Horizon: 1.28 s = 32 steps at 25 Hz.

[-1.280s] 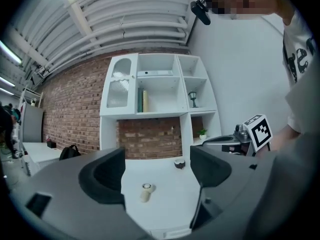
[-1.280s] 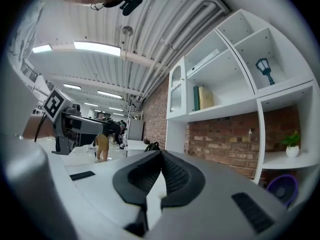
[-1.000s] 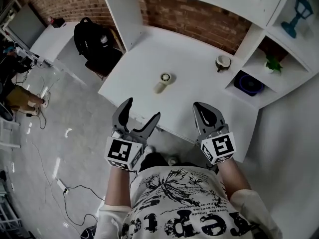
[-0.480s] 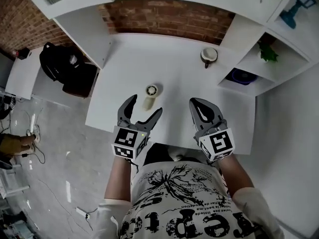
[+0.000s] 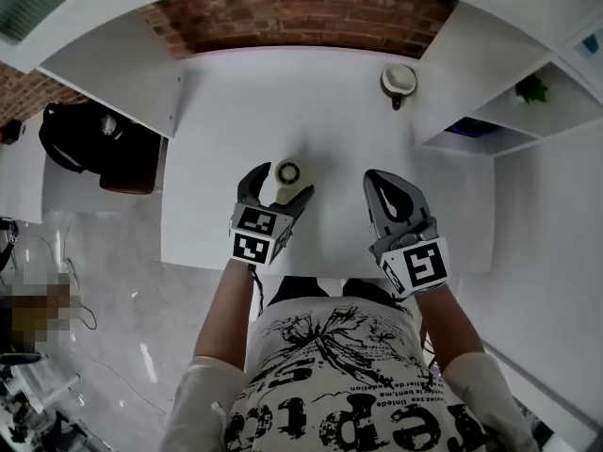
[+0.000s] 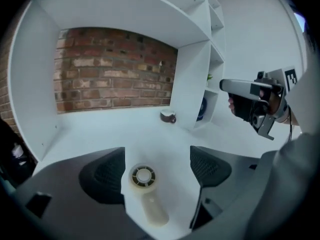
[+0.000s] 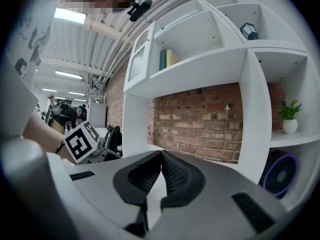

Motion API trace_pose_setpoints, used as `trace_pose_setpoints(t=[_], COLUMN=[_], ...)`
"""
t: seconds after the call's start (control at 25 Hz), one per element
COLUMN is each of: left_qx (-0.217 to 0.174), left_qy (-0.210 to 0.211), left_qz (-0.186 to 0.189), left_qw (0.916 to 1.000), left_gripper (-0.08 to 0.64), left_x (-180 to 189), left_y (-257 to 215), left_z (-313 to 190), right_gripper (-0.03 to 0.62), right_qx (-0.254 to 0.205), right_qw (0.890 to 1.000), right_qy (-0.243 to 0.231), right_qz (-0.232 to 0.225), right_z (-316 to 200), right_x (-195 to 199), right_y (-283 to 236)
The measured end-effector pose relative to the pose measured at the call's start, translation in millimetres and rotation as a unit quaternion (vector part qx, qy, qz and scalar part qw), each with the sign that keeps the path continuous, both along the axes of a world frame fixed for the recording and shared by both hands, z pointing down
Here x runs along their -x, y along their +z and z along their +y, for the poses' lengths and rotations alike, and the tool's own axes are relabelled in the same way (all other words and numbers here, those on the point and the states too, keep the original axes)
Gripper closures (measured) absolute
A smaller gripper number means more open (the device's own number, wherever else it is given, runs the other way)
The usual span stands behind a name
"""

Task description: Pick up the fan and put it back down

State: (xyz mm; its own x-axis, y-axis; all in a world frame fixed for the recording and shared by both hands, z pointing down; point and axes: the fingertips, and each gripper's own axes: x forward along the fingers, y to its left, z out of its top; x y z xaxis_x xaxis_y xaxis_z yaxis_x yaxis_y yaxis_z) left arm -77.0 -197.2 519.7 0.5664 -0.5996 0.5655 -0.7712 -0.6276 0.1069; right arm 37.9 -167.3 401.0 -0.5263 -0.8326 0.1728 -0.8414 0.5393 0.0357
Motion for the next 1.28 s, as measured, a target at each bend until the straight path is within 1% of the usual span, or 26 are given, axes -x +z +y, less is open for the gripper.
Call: trace_pose_setpoints(t=[0.2,0.36,0.52,0.68,0.8,0.92,1.0,1.12,1.28], left_qx=[0.054,0.092,0.116,0.142,0.145,0.138,0.141,0.145,0.14], left_qy=[0.018,0.025,0.039,0.049,0.046,0.031,0.025,0.029,0.048], left_qz=[-0.032,-0.057,-0.073,-0.088,-0.099,-0.102,-0.103,-0.106,-0.111], left_qw=[0.9979,0.9938,0.9898,0.9847,0.9834,0.9847,0.9843,0.9833,0.9827], left_gripper=[0.169,0.17,0.17,0.17,0.17,0.17,0.172,0.172,0.172], left_x=[-1,2,0,-4,-3,-1,0,0,0], left_y=[56,90,111,134,145,150,151,151,150], left_z=[-21,-31,-42,-41,-43,-46,-45,-43,-42], right_gripper=[0.577,0.576,0.577,0.576,0.577,0.577,0.575,0.576,0.577], right_qx=[0.02,0.041,0.052,0.066,0.071,0.076,0.078,0.078,0.079], right_qw=[0.999,0.998,0.998,0.996,0.996,0.995,0.995,0.995,0.994], right_qy=[0.029,0.041,0.045,0.054,0.055,0.058,0.059,0.06,0.074], right_qz=[0.003,0.006,0.009,0.018,0.021,0.024,0.026,0.029,0.021], right_z=[-14,-18,-25,-26,-27,-28,-27,-25,-24], right_x=[0,5,9,11,12,12,12,13,13], right_y=[24,43,59,69,74,77,78,78,73])
